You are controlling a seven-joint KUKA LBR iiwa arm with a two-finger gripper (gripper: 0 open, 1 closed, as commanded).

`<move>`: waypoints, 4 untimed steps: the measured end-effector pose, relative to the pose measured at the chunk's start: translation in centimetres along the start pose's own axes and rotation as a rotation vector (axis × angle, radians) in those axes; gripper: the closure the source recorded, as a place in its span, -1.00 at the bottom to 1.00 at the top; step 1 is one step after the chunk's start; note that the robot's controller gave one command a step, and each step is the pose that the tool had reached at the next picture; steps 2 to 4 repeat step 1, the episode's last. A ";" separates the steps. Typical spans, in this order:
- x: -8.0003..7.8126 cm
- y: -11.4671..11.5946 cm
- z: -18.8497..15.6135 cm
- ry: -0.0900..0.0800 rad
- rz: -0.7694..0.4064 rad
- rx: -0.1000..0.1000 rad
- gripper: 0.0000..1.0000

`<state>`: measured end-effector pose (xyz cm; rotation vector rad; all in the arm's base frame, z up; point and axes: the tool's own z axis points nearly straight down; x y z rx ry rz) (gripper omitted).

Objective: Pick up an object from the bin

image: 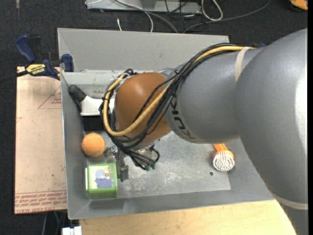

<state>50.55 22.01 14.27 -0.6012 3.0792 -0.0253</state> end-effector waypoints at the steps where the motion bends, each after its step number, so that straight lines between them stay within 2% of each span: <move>1: -0.1 0.1 -2.8 -0.001 0.000 0.001 1.00; 4: -0.1 0.1 -2.8 -0.001 0.000 0.001 1.00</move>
Offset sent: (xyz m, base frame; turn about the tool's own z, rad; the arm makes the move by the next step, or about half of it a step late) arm 0.0006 0.0006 0.0407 0.0005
